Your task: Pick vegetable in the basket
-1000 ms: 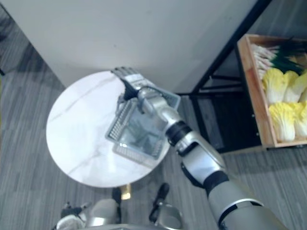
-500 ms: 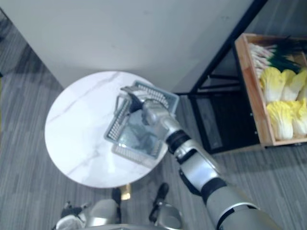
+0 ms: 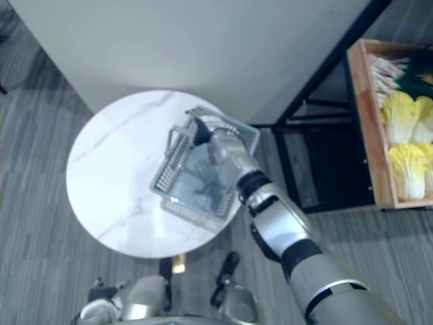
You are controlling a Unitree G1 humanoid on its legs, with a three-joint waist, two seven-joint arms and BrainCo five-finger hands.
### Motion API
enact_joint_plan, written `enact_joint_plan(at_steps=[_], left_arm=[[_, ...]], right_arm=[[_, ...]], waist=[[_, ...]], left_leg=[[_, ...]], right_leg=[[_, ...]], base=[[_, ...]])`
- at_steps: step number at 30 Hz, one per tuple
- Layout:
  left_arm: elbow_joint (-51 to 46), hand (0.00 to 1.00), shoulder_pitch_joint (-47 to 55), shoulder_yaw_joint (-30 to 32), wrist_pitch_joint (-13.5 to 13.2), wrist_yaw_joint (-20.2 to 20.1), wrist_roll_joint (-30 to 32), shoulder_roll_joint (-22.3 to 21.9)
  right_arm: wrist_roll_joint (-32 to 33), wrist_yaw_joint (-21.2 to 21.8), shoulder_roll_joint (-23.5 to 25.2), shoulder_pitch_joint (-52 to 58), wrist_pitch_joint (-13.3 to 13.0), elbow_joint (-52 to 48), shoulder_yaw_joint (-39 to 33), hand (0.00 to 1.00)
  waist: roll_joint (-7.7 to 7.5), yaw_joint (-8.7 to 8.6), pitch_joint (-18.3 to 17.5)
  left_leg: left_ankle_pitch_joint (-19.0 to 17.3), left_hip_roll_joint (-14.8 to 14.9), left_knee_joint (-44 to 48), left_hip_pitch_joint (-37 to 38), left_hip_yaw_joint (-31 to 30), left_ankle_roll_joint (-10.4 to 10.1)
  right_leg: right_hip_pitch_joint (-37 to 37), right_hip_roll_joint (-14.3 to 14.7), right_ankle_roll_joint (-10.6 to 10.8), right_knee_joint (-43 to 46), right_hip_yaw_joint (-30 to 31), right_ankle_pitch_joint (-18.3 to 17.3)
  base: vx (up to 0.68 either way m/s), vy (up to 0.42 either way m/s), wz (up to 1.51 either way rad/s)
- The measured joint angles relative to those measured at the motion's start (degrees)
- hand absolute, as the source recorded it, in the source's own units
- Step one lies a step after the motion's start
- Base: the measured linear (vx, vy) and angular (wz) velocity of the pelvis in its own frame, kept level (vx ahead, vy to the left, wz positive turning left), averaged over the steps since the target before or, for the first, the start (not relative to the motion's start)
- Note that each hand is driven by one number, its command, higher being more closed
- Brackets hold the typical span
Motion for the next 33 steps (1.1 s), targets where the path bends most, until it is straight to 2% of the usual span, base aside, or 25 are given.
enact_joint_plan(at_steps=[10,18,31,32,33], left_arm=[[-0.03,0.00,-0.86,-0.72,-0.02,0.15,-0.33,0.07],[-0.03,0.00,-1.17,-1.87,-0.37,0.21,-0.40,0.42],[-0.13,0.00,-1.22,-3.13,-0.33,0.25,-0.39,0.97],[-0.21,0.00,-1.22,-3.14,-0.32,0.25,-0.39,0.96],[-0.23,0.00,-1.21,-3.14,-0.32,0.26,-0.39,0.96]], right_arm=[[-0.44,0.59,-0.47,0.01,-0.03,0.96,0.72,0.00],[-0.44,1.12,-1.24,1.39,-0.01,4.04,0.45,0.00],[-0.43,-1.21,-3.20,4.89,0.23,3.72,-3.72,0.00],[-0.43,-1.22,-3.21,5.22,0.23,3.57,-4.45,1.00],[-0.43,-1.27,-3.21,5.41,0.23,3.37,-4.46,1.00]], waist=[[0.03,1.20,1.34],[0.11,1.30,2.35],[0.31,1.07,2.70],[0.37,1.08,2.75],[0.40,1.09,2.76]], left_leg=[[0.00,-0.24,-0.03,-0.56,-0.13,0.00],[0.00,-0.62,0.26,-0.64,-0.54,0.00],[0.24,-1.56,-0.23,-0.33,-0.28,0.21],[0.27,-1.63,-0.32,-0.21,-0.19,0.20],[0.28,-1.65,-0.36,-0.13,-0.12,0.19]], right_leg=[[-1.04,-0.48,0.01,0.95,-0.06,-0.02],[-1.09,-1.17,0.01,1.82,-0.26,-0.06],[-1.20,-1.90,0.03,1.80,-0.39,-0.05],[-1.19,-1.93,0.03,1.78,-0.38,-0.05],[-1.19,-1.94,0.03,1.76,-0.38,-0.05]], base=[[0.00,0.003,0.01],[0.00,0.007,0.02],[0.00,-0.001,-0.01],[0.01,-0.002,-0.05],[0.01,-0.002,-0.08]])
